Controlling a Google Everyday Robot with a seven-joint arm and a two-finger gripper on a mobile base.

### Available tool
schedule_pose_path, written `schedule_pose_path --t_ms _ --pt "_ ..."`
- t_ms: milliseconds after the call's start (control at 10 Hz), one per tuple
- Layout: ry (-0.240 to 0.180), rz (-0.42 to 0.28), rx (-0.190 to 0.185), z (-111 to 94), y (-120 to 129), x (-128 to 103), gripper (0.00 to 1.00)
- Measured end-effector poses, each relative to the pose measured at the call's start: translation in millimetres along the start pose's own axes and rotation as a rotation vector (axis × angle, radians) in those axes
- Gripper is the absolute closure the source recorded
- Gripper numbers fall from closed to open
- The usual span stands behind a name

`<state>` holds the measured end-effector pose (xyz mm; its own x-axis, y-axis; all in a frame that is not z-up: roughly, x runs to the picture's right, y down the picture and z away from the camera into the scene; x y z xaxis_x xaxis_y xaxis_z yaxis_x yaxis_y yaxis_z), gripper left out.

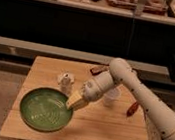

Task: Pick up the ceramic bowl

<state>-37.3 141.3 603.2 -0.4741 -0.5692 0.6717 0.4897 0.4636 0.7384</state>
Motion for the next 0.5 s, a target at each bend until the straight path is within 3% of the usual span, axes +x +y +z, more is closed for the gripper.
schedule_pose_path --t_ms 500 --pt "-0.002 0.0 0.003 0.1 -1.3 0.0 1.0"
